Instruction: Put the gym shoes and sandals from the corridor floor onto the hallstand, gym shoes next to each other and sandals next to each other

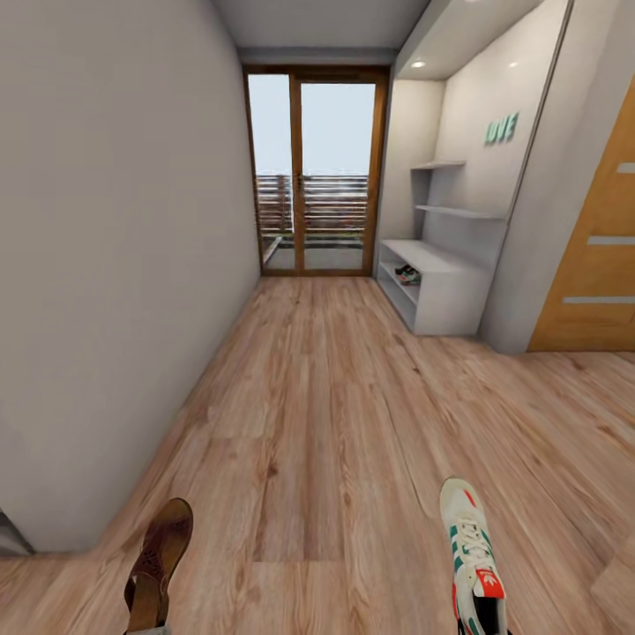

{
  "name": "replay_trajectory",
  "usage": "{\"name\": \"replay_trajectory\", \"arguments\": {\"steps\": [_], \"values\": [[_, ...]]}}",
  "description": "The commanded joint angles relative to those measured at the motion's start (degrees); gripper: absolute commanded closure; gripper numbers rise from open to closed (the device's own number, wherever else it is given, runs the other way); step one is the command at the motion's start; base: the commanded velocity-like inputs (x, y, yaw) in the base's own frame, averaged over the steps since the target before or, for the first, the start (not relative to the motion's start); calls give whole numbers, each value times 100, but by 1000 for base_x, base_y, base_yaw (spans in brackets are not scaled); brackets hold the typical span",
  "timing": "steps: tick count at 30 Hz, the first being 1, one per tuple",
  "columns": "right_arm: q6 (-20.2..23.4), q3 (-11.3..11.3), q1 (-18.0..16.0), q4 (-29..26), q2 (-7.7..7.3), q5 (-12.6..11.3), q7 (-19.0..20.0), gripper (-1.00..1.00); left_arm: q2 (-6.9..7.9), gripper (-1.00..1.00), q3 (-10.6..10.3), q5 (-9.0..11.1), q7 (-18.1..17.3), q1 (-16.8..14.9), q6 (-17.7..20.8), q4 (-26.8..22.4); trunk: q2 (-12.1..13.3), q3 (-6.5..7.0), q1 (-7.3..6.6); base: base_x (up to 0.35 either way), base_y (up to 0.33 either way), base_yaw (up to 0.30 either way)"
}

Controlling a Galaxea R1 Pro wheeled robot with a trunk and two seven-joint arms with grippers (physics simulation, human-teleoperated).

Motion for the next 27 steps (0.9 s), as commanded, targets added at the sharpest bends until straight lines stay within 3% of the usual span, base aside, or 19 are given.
{"name": "replay_trajectory", "arguments": {"steps": [1,27], "values": [[-18,-25,-5,7,2,63,-28,100,-1,100,52,-36,-36,-5,-16,1,-2,-5,2,337,0,0],[-18,-25,-5,12,2,66,-28,100,-1,100,52,-36,-36,-5,-16,1,-2,-5,2,338,0,0]]}}
